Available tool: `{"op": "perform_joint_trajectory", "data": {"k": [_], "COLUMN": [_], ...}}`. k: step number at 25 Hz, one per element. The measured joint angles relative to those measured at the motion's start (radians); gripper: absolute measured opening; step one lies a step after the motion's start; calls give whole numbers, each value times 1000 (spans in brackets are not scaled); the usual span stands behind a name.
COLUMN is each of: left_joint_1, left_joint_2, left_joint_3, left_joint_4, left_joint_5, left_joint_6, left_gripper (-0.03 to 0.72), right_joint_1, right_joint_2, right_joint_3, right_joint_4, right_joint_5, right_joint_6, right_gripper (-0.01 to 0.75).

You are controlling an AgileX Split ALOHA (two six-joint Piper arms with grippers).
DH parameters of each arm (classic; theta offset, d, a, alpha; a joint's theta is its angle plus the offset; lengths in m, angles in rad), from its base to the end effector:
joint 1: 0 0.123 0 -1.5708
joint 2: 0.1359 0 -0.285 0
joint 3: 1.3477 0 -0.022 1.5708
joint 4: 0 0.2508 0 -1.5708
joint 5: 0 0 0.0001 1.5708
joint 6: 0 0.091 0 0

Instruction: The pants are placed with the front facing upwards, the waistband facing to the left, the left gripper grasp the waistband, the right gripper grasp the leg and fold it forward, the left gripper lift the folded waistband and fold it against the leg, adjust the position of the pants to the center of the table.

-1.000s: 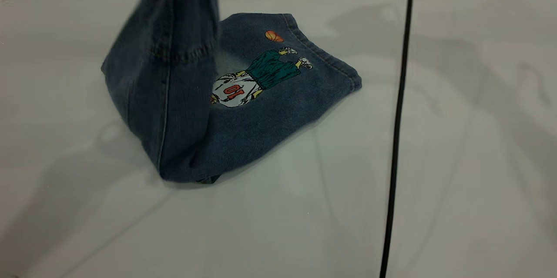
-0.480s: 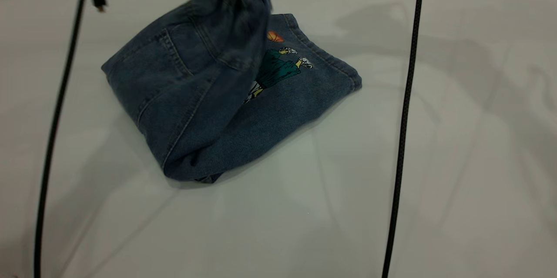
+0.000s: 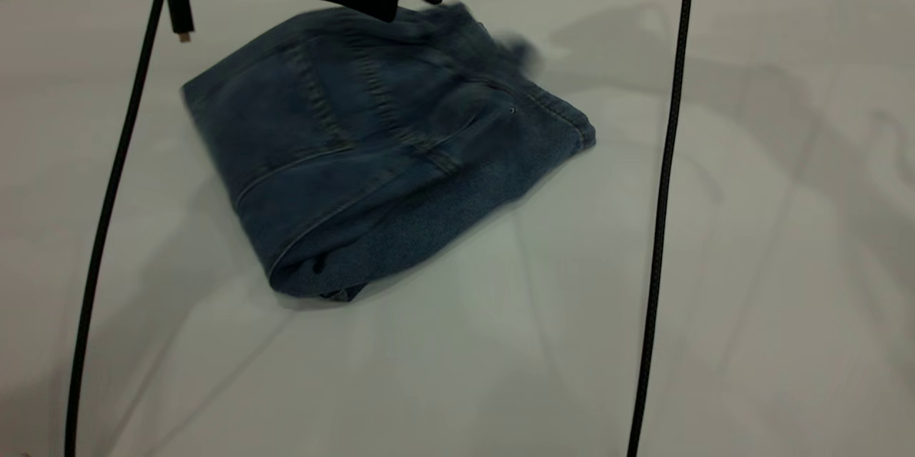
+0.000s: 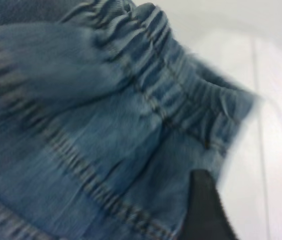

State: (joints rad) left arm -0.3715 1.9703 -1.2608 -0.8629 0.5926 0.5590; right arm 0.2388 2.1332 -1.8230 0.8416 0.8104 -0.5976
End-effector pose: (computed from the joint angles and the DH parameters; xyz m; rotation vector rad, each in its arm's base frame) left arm 0.3624 -0.1827 0.1689 0.3741 2.6277 -0.7739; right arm 0.4587 0.1623 0.2505 -0.4802 2.3394 0.8246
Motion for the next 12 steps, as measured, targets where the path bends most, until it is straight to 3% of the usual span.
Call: {"op": "perform_joint_trajectory", "data": {"k": [4, 12], "left_joint_1": [2, 2], "left_joint_2": [-60, -324], "left_joint_3": [-16, -22], "left_joint_4": [51, 250], "left_joint_5": [82, 285], "left_joint_6": [39, -13], "left_gripper": [478, 488], "right_joint_1": [0, 1], "right_joint_2": [0, 0], "right_joint_3": [0, 0], "right_joint_4": [0, 26], "right_joint_5": [19, 67], "right_joint_6": [0, -18], "right_gripper": [557, 557]}}
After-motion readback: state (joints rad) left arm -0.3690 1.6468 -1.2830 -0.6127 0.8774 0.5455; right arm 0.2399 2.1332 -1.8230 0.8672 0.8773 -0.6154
